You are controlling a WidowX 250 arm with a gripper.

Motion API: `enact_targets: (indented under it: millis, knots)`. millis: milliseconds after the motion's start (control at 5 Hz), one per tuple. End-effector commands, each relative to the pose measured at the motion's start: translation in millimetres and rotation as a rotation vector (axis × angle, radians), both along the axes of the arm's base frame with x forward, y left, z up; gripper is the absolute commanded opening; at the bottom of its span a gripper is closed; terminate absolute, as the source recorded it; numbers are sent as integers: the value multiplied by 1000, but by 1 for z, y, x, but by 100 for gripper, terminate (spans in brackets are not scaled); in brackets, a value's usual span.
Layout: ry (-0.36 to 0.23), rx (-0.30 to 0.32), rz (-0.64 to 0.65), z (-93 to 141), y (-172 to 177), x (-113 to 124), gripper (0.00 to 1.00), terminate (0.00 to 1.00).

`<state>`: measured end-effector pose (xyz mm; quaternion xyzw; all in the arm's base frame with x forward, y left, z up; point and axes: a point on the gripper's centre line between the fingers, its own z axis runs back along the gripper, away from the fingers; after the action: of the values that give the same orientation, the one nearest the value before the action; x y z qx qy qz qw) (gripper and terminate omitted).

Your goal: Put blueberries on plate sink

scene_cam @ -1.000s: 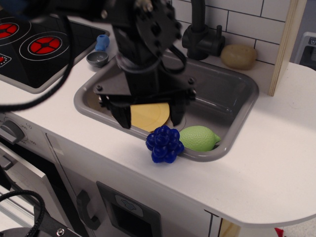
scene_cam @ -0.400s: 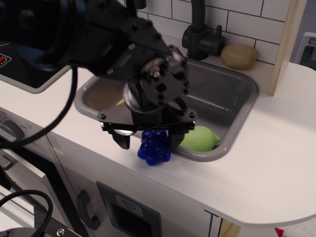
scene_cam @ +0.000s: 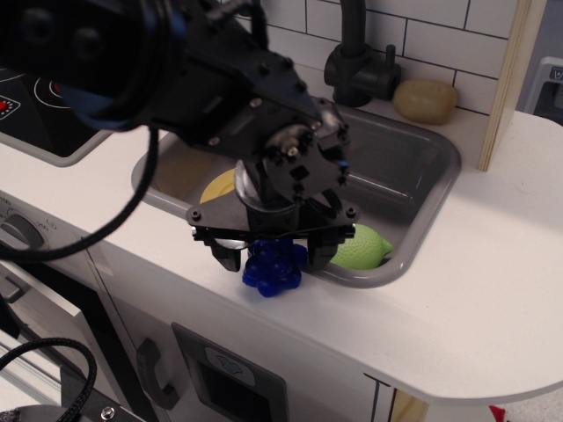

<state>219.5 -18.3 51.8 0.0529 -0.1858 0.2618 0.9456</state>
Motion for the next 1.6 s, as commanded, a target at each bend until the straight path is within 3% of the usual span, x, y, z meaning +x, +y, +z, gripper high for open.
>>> enact_targets:
  millis: [0, 200, 400, 800, 1200, 1400]
  knots:
    - [-24, 8, -4, 0, -2, 4, 100, 0]
    - [-28, 5, -1, 0, -1, 5, 0, 0]
    - [-42, 2, 24, 11, 4, 6, 0, 0]
    - [-50, -65, 126, 51, 23, 15, 0, 0]
    - [-80, 3, 292, 47, 57, 58, 0, 0]
    - [-46, 34, 318, 35, 73, 71, 0, 0]
